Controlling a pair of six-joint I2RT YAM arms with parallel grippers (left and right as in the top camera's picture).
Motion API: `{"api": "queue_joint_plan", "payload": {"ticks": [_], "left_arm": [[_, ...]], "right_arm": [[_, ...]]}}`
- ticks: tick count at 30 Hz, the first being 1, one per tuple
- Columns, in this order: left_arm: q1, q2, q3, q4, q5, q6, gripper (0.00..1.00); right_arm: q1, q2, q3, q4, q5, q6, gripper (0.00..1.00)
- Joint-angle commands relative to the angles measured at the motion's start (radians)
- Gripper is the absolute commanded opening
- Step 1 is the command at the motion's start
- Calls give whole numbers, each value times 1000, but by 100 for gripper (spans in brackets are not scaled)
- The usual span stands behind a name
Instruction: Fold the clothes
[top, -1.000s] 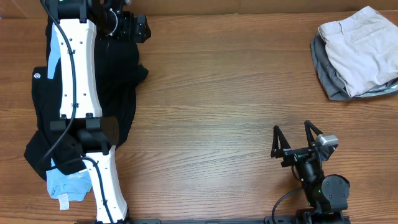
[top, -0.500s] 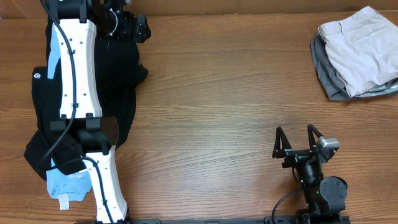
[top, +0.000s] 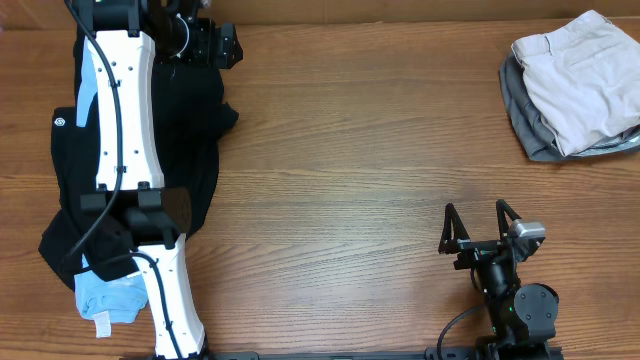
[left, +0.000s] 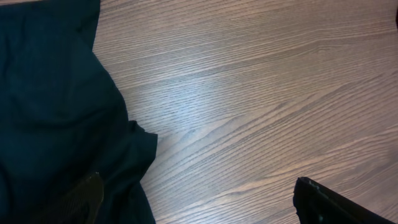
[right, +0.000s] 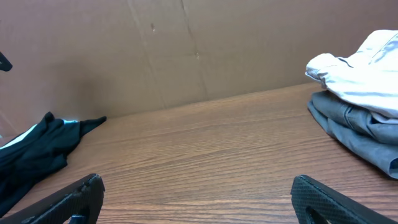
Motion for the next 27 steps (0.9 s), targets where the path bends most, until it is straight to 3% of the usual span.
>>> {"api": "queue_joint_plan", "payload": {"ticks": [1,21,27], "left_arm": [[-8,-6,16,1,-6,3,100],[-8,-7,16,1,-6,3,100],[-8,-120,6,2,-6,3,100]], "right_arm": [[5,-12,-11,7,10,-11,100],[5,-12,-10,6,10,-11,100],[5,-12,-10,7,10,-11,100]]}}
